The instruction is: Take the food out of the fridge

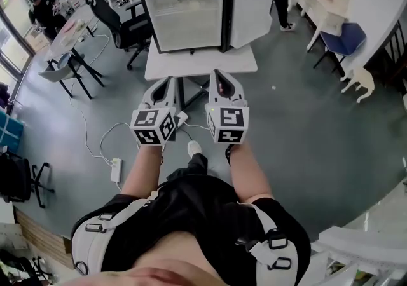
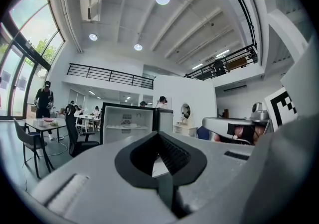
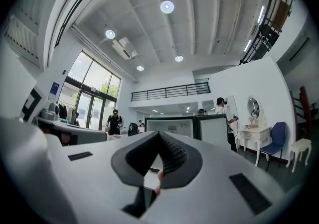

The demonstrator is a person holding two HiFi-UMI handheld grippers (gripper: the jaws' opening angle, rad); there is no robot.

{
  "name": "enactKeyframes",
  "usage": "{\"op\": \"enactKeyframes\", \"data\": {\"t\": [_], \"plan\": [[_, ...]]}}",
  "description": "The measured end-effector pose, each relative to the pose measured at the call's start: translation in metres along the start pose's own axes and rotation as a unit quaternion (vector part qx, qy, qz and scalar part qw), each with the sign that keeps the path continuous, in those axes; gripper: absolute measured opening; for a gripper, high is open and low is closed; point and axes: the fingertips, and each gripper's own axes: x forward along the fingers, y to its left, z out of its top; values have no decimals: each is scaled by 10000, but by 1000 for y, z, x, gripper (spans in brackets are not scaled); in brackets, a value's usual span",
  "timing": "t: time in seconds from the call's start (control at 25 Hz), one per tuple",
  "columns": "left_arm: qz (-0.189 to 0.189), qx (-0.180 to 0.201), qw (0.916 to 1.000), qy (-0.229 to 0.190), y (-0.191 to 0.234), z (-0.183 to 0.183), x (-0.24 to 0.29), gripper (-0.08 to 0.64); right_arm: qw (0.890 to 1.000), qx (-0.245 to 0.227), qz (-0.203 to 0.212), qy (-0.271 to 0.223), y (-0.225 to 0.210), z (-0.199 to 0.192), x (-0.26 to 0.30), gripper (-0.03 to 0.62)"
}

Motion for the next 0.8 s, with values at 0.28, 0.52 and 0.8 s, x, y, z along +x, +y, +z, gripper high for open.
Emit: {"op": "enactKeyframes", "data": {"t": [0.28, 0.52, 0.8], "plan": [[-182, 20, 9998, 46, 38, -3, 90, -3, 9999, -38, -71, 133, -29, -16, 91, 8], [-243, -99, 9996, 83, 88, 2, 174, -3, 9997, -37, -14, 224, -44, -23, 187, 8], [-309, -119, 9993, 156, 135, 6, 248, -3, 9996, 18, -11, 267, -59, -33, 276, 8]]}}
